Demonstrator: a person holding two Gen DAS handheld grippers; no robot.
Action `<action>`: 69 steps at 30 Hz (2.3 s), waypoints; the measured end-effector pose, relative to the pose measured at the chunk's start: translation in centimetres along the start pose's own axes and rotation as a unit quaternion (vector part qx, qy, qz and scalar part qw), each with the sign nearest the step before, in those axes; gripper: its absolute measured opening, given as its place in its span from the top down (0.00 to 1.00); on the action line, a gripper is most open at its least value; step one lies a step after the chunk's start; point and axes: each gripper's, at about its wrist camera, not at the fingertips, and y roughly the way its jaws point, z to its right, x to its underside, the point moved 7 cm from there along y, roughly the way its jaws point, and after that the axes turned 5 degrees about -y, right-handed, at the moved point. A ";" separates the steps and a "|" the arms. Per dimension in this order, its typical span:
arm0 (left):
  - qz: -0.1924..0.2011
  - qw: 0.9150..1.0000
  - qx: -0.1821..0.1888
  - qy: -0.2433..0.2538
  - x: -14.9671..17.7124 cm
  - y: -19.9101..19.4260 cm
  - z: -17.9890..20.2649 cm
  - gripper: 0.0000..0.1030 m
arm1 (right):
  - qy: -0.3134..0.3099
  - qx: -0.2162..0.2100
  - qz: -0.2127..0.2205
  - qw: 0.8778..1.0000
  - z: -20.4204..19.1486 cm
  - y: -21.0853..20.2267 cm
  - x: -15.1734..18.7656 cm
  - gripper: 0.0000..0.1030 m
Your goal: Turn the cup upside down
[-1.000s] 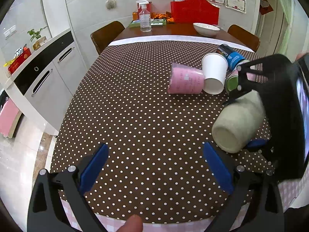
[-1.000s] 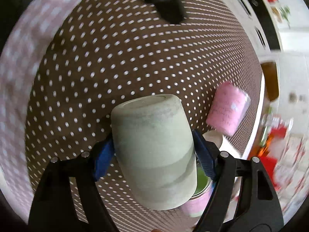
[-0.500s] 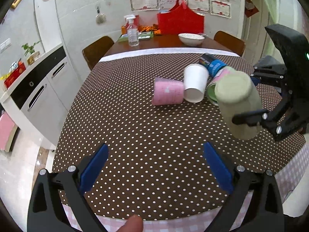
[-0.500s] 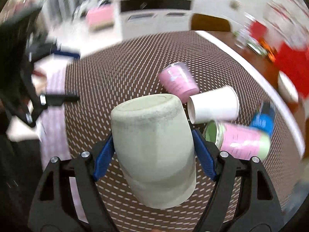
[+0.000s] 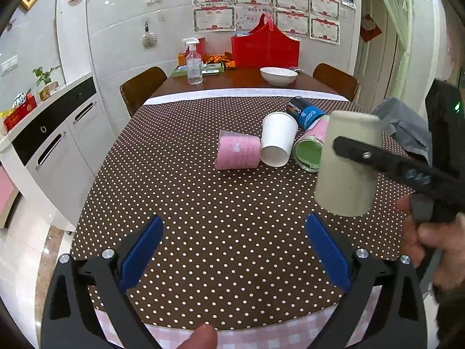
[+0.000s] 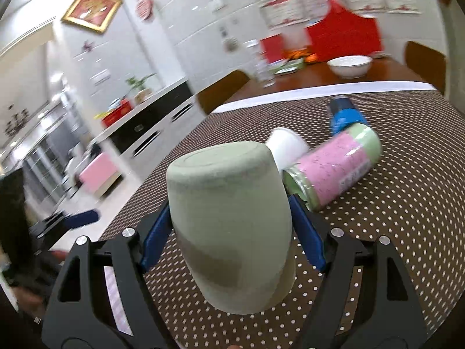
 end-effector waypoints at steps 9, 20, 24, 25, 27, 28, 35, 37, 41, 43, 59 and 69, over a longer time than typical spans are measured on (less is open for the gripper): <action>0.015 1.000 -0.004 -0.016 1.2 -0.7 -0.8 0.06 | -0.004 0.066 0.012 0.998 0.0 2.8 1.3 0.26; 0.034 0.999 -0.021 -0.025 2.3 -1.8 -0.9 0.06 | 0.006 0.091 0.001 0.996 0.6 1.2 3.3 0.06; 0.047 0.998 -0.022 -0.020 2.2 -2.8 -0.1 0.06 | 0.024 0.090 0.014 0.996 0.3 -1.9 2.9 0.06; 0.053 0.998 -0.022 -0.019 2.0 -3.3 0.2 0.06 | 0.028 0.094 0.020 0.995 0.2 -3.1 2.6 0.06; 0.065 0.998 -0.020 -0.020 1.7 -4.2 0.6 0.06 | 0.030 0.099 0.029 0.994 -0.2 -5.1 2.0 0.06; 0.074 0.997 -0.020 -0.020 1.5 -4.9 0.9 0.06 | 0.028 0.104 0.035 0.994 -0.5 -6.3 1.7 0.06; 0.121 0.992 -0.028 -0.031 -0.1 -8.4 1.9 0.06 | 0.014 0.143 0.067 0.987 -2.6 -12.6 0.6 0.06; 0.133 0.990 -0.033 -0.036 -0.4 -9.4 2.0 0.06 | 0.007 0.154 0.074 0.985 -3.1 -13.6 0.3 0.06; 0.167 0.984 -0.061 -0.032 -1.1 -11.9 1.9 0.06 | -0.009 0.179 0.091 0.980 -4.1 -15.3 0.1 0.06; 0.174 0.982 -0.063 -0.032 -1.3 -12.7 1.9 0.06 | -0.013 0.182 0.093 0.979 -4.4 -15.7 0.1 0.06; 0.188 0.978 -0.069 -0.053 -0.6 -15.2 0.7 0.06 | -0.046 0.208 0.093 0.973 -6.8 -15.9 1.1 0.06; 0.187 0.978 -0.067 -0.056 -0.3 -15.0 0.7 0.06 | -0.047 0.213 0.093 0.972 -6.8 -15.9 1.3 0.06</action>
